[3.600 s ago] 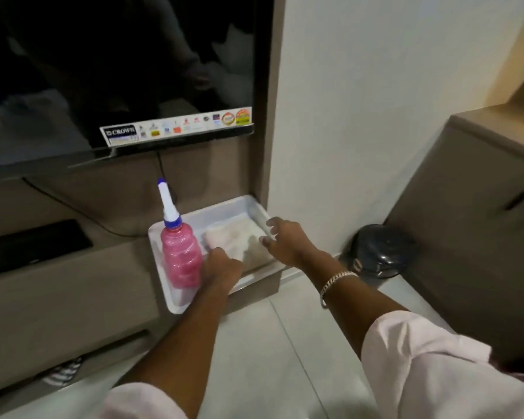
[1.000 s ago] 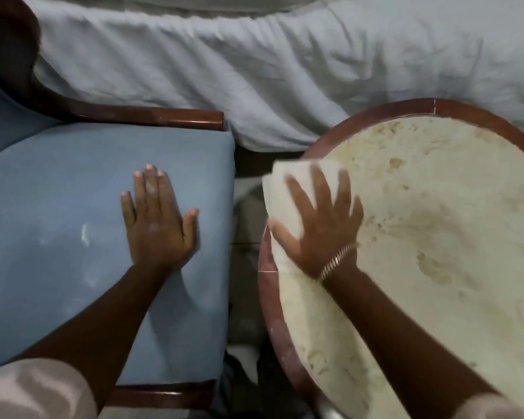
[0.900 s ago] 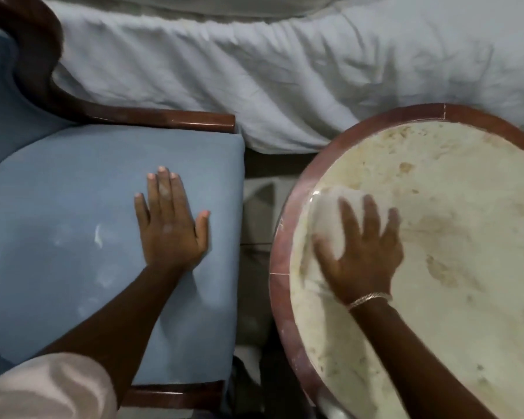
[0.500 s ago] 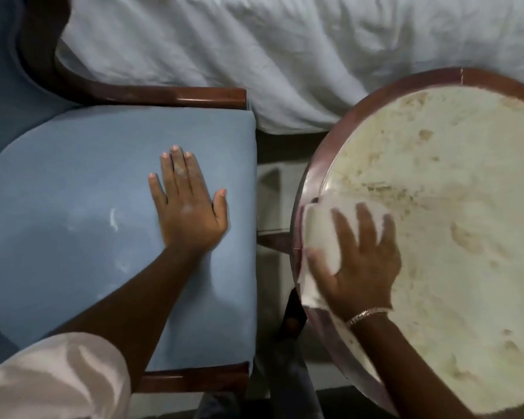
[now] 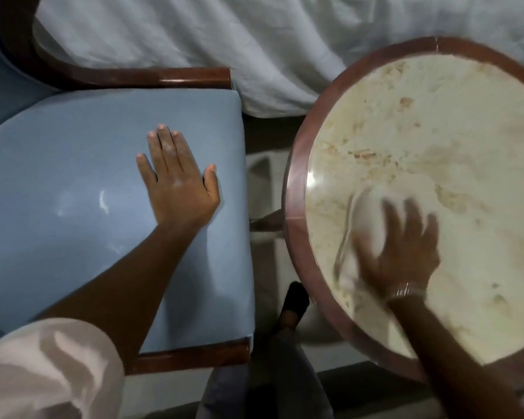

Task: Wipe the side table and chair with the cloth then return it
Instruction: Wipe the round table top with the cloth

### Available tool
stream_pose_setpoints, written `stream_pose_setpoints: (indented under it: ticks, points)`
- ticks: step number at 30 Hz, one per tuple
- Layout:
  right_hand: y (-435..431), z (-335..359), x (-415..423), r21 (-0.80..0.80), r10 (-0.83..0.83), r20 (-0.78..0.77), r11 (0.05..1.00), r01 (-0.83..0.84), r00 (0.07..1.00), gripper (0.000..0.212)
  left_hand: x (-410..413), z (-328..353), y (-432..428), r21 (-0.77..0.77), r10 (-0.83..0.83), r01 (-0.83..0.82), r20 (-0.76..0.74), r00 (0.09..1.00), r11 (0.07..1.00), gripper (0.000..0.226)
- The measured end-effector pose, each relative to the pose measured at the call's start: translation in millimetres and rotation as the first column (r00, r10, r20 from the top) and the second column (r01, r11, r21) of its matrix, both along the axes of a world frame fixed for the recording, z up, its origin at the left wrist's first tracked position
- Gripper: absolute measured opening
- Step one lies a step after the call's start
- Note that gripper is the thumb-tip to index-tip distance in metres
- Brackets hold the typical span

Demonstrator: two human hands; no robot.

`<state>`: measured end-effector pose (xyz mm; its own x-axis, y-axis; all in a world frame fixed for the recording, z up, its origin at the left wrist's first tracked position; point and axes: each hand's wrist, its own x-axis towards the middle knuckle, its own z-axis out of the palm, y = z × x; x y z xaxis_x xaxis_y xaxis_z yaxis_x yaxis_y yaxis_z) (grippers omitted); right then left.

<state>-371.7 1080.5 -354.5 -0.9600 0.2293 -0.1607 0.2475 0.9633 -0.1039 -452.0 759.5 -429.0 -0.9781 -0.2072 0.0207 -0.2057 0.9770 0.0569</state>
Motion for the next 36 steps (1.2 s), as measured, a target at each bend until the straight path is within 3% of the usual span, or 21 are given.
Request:
stream_pose_setpoints:
  ticks: [1, 2, 4, 6, 9, 12, 14, 16, 19, 21, 23, 25, 27, 29, 32, 34, 36]
  points:
    - [3.0, -1.8, -37.7, 0.017, -0.133, -0.010, 0.991, 0.133, 0.991, 0.084, -1.8, 1.1, 4.0, 0.007, 0.010, -0.010, 0.010, 1.000, 1.000, 0.076]
    - [-3.1, -1.5, -66.6, 0.028, -0.164, -0.001, 0.986, 0.164, 0.986, 0.083, -4.4, 3.3, 9.8, 0.030, 0.030, -0.030, 0.017, 0.999, 0.999, 0.076]
    - [-27.4, -13.0, -71.6, 0.067, 0.052, -0.050, 0.997, -0.049, 0.997, 0.079, -9.3, 9.9, 32.3, 0.132, 0.066, -0.071, 0.035, 0.997, 0.989, 0.074]
    - [-50.8, -16.2, -4.2, 0.085, 0.304, -0.043, 0.950, -0.300, 0.952, 0.078, -13.4, 21.4, 67.2, 0.287, 0.013, -0.027, 0.048, 0.999, 0.957, 0.072]
    - [-13.7, -3.4, 118.3, 0.025, 0.388, 0.010, 0.921, -0.388, 0.922, 0.073, -12.8, 41.6, 118.2, 0.418, -0.190, 0.169, 0.007, 0.982, 0.892, 0.069]
    - [86.6, -1.1, 118.6, 0.049, 0.167, 0.017, 0.985, -0.167, 0.986, 0.075, -9.7, 46.3, 161.0, 0.394, -0.376, 0.343, 0.005, 0.927, 0.853, 0.073]
    - [137.5, -4.6, 69.6, 0.090, -0.122, 0.017, 0.989, 0.120, 0.992, 0.081, -8.6, 40.4, 181.0, 0.320, -0.389, 0.362, 0.021, 0.921, 0.875, 0.077]
    - [159.6, -4.7, -10.7, 0.061, -0.348, -0.020, 0.935, 0.349, 0.937, 0.083, -12.3, 35.1, 192.7, 0.253, -0.335, 0.322, 0.010, 0.942, 0.912, 0.077]
    - [151.1, -9.6, -142.9, -0.052, -0.423, -0.062, 0.906, 0.420, 0.904, 0.077, -14.7, 31.4, 198.5, 0.182, -0.302, 0.298, -0.004, 0.953, 0.937, 0.077]
    - [108.4, -14.1, -210.5, -0.112, -0.290, -0.031, 0.952, 0.285, 0.957, 0.075, -13.9, 30.8, 199.2, 0.163, -0.306, 0.305, -0.017, 0.952, 0.938, 0.076]
    - [50.5, -19.5, -235.8, -0.078, 0.058, -0.031, 0.995, -0.061, 0.998, 0.075, -14.1, 33.0, 199.3, 0.153, -0.302, 0.301, -0.019, 0.953, 0.941, 0.075]
    - [16.5, -18.2, -234.5, -0.011, 0.388, -0.039, 0.921, -0.389, 0.921, 0.072, -15.2, 34.2, 199.4, 0.151, -0.303, 0.304, -0.029, 0.952, 0.941, 0.075]
    - [29.0, -15.0, -244.9, -0.018, 0.464, -0.097, 0.884, -0.468, 0.880, 0.067, -17.0, 35.0, 199.3, 0.148, -0.308, 0.309, -0.028, 0.951, 0.940, 0.075]
    - [73.0, -10.0, -264.8, -0.013, 0.318, -0.137, 0.946, -0.323, 0.938, 0.061, -16.7, 35.5, 199.2, 0.152, -0.316, 0.315, -0.017, 0.949, 0.937, 0.075]
    - [185.8, -13.4, -259.9, 0.048, -0.085, -0.128, 0.995, 0.092, 0.988, 0.065, -16.3, 35.8, 198.7, 0.148, -0.325, 0.322, -0.002, 0.946, 0.935, 0.075]
    - [258.0, -13.5, -220.8, 0.102, -0.359, -0.057, 0.926, 0.364, 0.931, 0.078, -17.2, 37.3, 198.5, 0.128, -0.326, 0.323, -0.004, 0.946, 0.938, 0.075]
    - [293.1, -12.4, -190.7, 0.065, -0.627, -0.002, 0.777, 0.626, 0.779, 0.077, -17.3, 38.5, 198.9, 0.117, -0.327, 0.324, 0.007, 0.945, 0.939, 0.076]
